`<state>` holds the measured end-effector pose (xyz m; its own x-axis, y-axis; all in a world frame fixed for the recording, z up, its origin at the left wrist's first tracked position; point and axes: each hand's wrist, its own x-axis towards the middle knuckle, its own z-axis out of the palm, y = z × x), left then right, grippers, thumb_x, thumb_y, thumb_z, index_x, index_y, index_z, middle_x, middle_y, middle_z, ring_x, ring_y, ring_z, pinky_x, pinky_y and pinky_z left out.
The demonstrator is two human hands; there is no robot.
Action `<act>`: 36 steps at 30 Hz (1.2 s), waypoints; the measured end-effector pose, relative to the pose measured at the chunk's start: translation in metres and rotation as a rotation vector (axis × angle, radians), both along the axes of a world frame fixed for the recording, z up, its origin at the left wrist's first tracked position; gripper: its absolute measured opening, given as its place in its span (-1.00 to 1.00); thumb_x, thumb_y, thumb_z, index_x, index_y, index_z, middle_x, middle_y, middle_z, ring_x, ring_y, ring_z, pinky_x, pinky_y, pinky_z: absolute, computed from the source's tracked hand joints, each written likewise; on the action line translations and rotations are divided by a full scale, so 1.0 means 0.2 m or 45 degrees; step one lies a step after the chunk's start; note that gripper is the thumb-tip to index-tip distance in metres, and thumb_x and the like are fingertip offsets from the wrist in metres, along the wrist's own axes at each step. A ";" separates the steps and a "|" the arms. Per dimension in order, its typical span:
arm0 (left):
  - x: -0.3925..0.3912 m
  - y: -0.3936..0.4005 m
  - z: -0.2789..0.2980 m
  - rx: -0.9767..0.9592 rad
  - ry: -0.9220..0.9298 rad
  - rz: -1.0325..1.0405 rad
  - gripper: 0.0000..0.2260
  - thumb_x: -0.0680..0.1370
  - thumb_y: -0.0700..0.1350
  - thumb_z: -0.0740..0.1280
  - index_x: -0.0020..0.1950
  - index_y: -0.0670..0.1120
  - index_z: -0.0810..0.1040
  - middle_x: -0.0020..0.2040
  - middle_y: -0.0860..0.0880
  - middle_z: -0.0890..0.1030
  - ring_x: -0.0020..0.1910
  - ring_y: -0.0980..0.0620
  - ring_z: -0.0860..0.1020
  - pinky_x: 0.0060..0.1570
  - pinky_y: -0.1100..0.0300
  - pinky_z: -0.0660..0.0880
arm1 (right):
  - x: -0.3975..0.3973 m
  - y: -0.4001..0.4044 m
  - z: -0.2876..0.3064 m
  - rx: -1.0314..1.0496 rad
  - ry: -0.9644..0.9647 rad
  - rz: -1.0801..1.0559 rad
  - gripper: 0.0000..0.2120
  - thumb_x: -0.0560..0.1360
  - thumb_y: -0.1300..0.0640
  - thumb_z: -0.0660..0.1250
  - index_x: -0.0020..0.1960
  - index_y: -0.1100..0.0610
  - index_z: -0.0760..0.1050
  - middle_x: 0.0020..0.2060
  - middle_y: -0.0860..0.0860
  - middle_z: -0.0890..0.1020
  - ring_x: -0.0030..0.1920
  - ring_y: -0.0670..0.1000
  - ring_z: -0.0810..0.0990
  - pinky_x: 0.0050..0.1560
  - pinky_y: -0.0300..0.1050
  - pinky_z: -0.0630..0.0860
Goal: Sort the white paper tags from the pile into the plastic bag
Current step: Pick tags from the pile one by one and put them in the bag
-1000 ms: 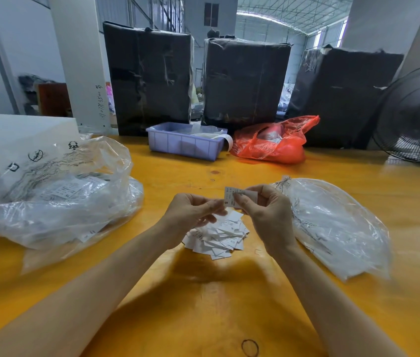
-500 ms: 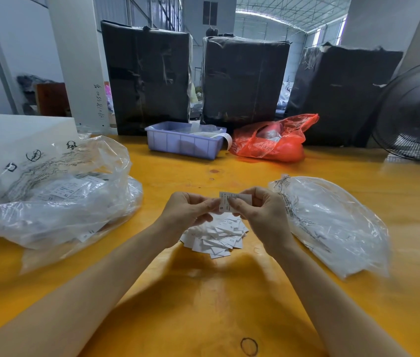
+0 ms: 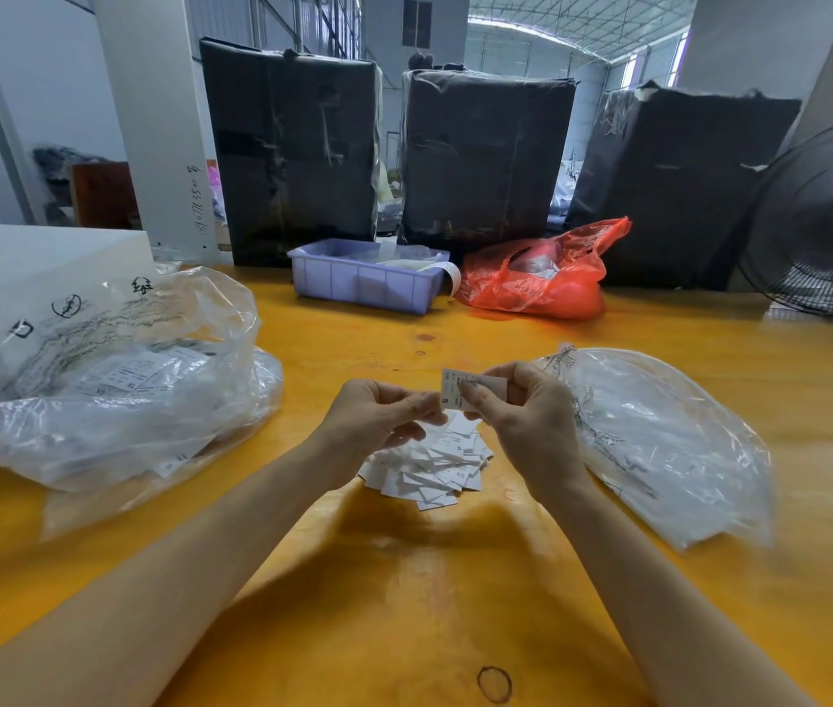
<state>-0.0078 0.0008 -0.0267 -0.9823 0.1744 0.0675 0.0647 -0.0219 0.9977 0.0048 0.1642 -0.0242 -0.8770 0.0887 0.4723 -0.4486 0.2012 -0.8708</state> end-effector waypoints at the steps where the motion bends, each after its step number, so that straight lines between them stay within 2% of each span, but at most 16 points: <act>1: 0.00 0.00 0.00 -0.003 0.002 0.002 -0.87 0.45 -0.14 0.40 -0.12 -0.19 0.65 -0.31 0.00 0.69 -0.46 0.18 0.53 -0.38 0.35 0.45 | 0.00 0.00 0.00 -0.002 -0.005 0.012 -0.86 0.42 0.30 0.44 -0.20 0.12 0.51 -0.31 -0.01 0.62 -0.36 -0.16 0.62 -0.37 -0.33 0.53; 5: 0.00 0.00 0.00 0.004 -0.004 0.029 -0.87 0.45 -0.18 0.40 -0.09 -0.23 0.64 -0.37 0.00 0.66 -0.48 0.17 0.53 -0.40 0.34 0.46 | 0.00 -0.01 0.00 0.000 -0.088 0.115 -0.89 0.41 0.31 0.45 -0.21 0.20 0.52 -0.32 0.07 0.62 -0.41 -0.14 0.60 -0.39 -0.34 0.50; 10: -0.01 0.00 -0.01 -0.034 0.003 0.045 -0.90 0.43 -0.18 0.43 -0.15 -0.22 0.65 -0.43 -0.01 0.62 -0.49 0.15 0.52 -0.42 0.34 0.44 | 0.00 0.00 0.00 -0.056 -0.199 0.188 -0.89 0.41 0.29 0.45 -0.22 0.19 0.52 -0.32 0.10 0.61 -0.44 -0.12 0.57 -0.40 -0.32 0.50; 15: 0.00 0.00 0.00 -0.010 0.018 -0.001 -0.89 0.42 -0.16 0.42 -0.13 -0.19 0.65 -0.32 -0.01 0.68 -0.46 0.18 0.52 -0.40 0.34 0.44 | -0.01 0.01 0.00 -0.064 -0.128 0.070 -0.89 0.42 0.27 0.45 -0.18 0.18 0.52 -0.29 0.07 0.64 -0.42 -0.11 0.60 -0.38 -0.30 0.53; 21: -0.01 0.00 0.00 -0.004 0.001 0.003 -0.92 0.45 -0.19 0.42 -0.12 -0.20 0.65 -0.29 -0.02 0.69 -0.45 0.17 0.53 -0.39 0.35 0.44 | -0.02 0.01 0.00 -0.053 -0.077 0.023 -0.87 0.42 0.30 0.44 -0.19 0.14 0.50 -0.29 0.03 0.63 -0.38 -0.11 0.63 -0.35 -0.28 0.57; 23: -0.01 0.00 0.00 -0.001 -0.001 0.006 -0.91 0.46 -0.19 0.41 -0.11 -0.20 0.65 -0.28 -0.02 0.69 -0.45 0.17 0.53 -0.37 0.34 0.45 | -0.01 0.01 0.00 -0.046 -0.060 0.018 -0.87 0.42 0.30 0.43 -0.20 0.14 0.50 -0.29 0.04 0.63 -0.38 -0.11 0.63 -0.35 -0.29 0.56; 28: -0.01 -0.01 0.00 0.005 -0.005 0.012 -0.89 0.46 -0.18 0.41 -0.10 -0.22 0.65 -0.29 -0.01 0.69 -0.46 0.18 0.53 -0.40 0.37 0.45 | -0.01 0.02 0.01 -0.088 -0.030 0.016 -0.89 0.43 0.30 0.43 -0.18 0.17 0.51 -0.26 0.09 0.64 -0.34 -0.05 0.64 -0.28 -0.16 0.61; 32: 0.00 0.00 0.00 -0.006 -0.007 0.005 -0.89 0.47 -0.17 0.40 -0.11 -0.20 0.65 -0.28 -0.01 0.69 -0.46 0.19 0.53 -0.40 0.37 0.45 | 0.00 0.01 0.01 0.031 -0.008 -0.005 -0.87 0.43 0.29 0.43 -0.20 0.14 0.51 -0.26 0.13 0.64 -0.35 -0.02 0.63 -0.34 -0.21 0.58; 36: 0.00 0.00 0.00 -0.012 -0.013 0.006 -0.89 0.47 -0.18 0.41 -0.09 -0.21 0.65 -0.29 -0.02 0.69 -0.46 0.18 0.52 -0.41 0.37 0.45 | -0.01 0.01 0.00 0.158 0.032 -0.068 -0.84 0.44 0.24 0.44 -0.20 0.05 0.49 -0.24 0.12 0.65 -0.25 0.13 0.65 -0.24 0.03 0.63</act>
